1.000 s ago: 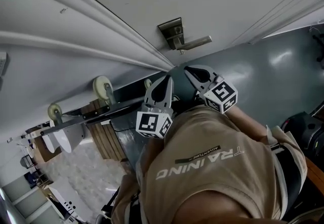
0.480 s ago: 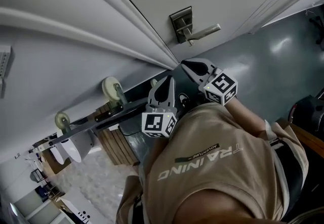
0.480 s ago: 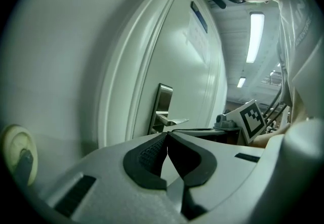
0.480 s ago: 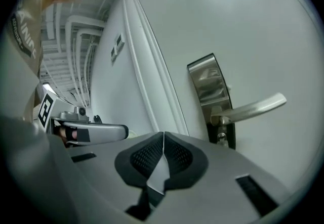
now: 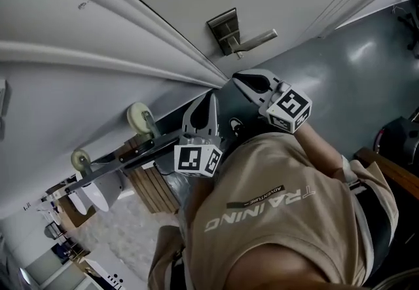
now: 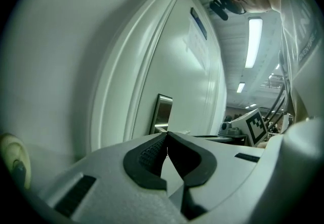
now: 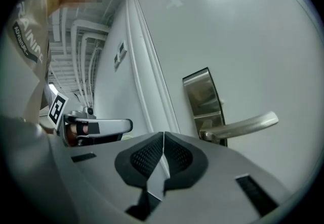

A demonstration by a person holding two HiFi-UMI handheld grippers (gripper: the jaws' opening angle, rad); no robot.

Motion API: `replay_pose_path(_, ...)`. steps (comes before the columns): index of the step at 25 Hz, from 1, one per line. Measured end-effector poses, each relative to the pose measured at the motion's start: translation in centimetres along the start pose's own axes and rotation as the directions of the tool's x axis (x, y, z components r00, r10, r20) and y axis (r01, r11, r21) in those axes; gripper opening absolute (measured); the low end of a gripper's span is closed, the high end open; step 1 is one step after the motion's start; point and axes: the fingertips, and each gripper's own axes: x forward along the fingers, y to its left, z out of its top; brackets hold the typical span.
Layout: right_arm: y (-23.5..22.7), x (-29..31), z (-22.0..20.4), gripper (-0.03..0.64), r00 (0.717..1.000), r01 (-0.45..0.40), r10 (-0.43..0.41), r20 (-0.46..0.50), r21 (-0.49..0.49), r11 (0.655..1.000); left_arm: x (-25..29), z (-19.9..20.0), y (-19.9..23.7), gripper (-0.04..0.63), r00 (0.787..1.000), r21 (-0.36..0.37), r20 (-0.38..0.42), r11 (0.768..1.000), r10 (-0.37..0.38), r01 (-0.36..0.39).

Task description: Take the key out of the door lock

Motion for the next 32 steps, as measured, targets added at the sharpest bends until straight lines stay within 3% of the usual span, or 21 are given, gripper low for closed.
replay_pose_path(6,-1.2,-2.1,1.3,0.014,1.0,-0.028,0.028,0.004,-0.03,0.999,2.3,2.0,-0.8,0.006,0.995,0.022,0.057,0.996,0.08,-0.082)
replay_pose_path(13,-1.2,-3.9,3.6,0.014,0.998,0.0,0.006,0.057,-0.091,0.996,2.2,3.0,-3.6,0.006,0.998,0.061,0.059,0.998,0.024,-0.027)
replay_pose_path(17,0.3,-3.6,4.3,0.014,0.997,-0.044,0.053,0.064,-0.125,0.991,1.5,1.5,-2.8,0.006,0.994,-0.009,0.061,0.996,0.088,-0.088)
replay_pose_path(20,1.2,-3.4,4.0,0.014,0.996,-0.075,0.081,0.031,-0.163,0.984,1.7,0.7,-3.2,0.006,0.993,-0.071,0.063,0.993,0.096,-0.091)
replay_pose_path(28,3.2,-2.3,4.0,0.014,0.994,-0.109,0.113,0.014,-0.16,0.981,1.1,2.6,-2.4,0.006,0.994,0.004,0.065,0.996,0.084,-0.085)
replay_pose_path(32,3.2,-2.9,2.9,0.014,0.995,-0.095,0.093,-0.016,-0.133,0.987,0.5,1.7,-1.8,0.006,0.994,-0.039,0.043,0.994,0.101,-0.099)
